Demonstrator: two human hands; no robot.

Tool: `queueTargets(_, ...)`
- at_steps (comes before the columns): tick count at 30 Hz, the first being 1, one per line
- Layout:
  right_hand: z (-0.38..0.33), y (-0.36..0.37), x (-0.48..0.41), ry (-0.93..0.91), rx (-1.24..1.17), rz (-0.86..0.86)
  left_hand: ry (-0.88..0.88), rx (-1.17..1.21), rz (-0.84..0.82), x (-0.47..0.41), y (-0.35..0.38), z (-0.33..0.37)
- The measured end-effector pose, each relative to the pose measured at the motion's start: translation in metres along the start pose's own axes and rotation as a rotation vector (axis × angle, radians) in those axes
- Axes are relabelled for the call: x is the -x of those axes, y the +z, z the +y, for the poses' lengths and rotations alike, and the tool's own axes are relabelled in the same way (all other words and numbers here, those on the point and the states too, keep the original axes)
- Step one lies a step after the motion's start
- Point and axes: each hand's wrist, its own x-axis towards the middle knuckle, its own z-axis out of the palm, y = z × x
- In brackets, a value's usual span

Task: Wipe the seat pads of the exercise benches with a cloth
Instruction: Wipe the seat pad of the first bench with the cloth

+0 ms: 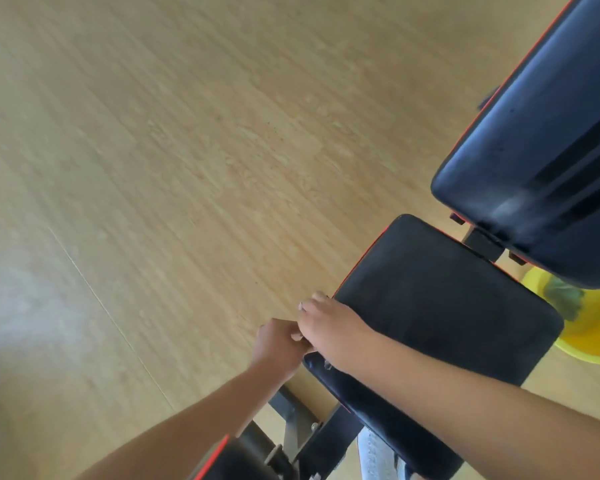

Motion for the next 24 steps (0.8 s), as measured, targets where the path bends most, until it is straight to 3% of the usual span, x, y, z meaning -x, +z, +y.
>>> queueTargets(3, 0.046, -0.026, 0.004, 0.11, 0.119, 0.061, 0.001, 0.082, -0.038, 0.003, -0.003, 0.004)
queueTargets(7, 0.091, -0.058, -0.014, 0.463, 0.115, 0.142, -0.009, 0.101, -0.044, 0.003, -0.005, 0.003)
queueTargets(9, 0.055, -0.039, -0.028, 0.447, 0.013, 0.053, -0.015, 0.082, -0.06, 0.003, -0.007, 0.006)
queueTargets(11, 0.009, -0.009, -0.034, 0.316, -0.1, -0.093, -0.05, 0.02, -0.046, -0.001, -0.007, 0.007)
queueTargets(13, -0.012, 0.005, -0.026, 0.151, -0.07, -0.133, -0.103, -0.017, -0.022, -0.002, -0.007, 0.004)
queueTargets(15, 0.011, -0.011, -0.015, 0.054, 0.038, -0.114, -0.081, -0.001, -0.058, -0.003, -0.007, 0.003)
queueTargets(18, 0.083, -0.048, -0.015, 0.281, 0.229, -0.021, -0.078, 0.1, -0.087, 0.0, -0.011, 0.002)
queueTargets(21, 0.119, -0.08, -0.018, 0.545, 0.216, 0.079, -0.088, 0.094, -0.072, -0.003, -0.01, 0.0)
queueTargets(24, 0.063, -0.052, -0.034, 0.475, 0.08, 0.006, -0.09, 0.09, -0.075, -0.003, -0.011, 0.002)
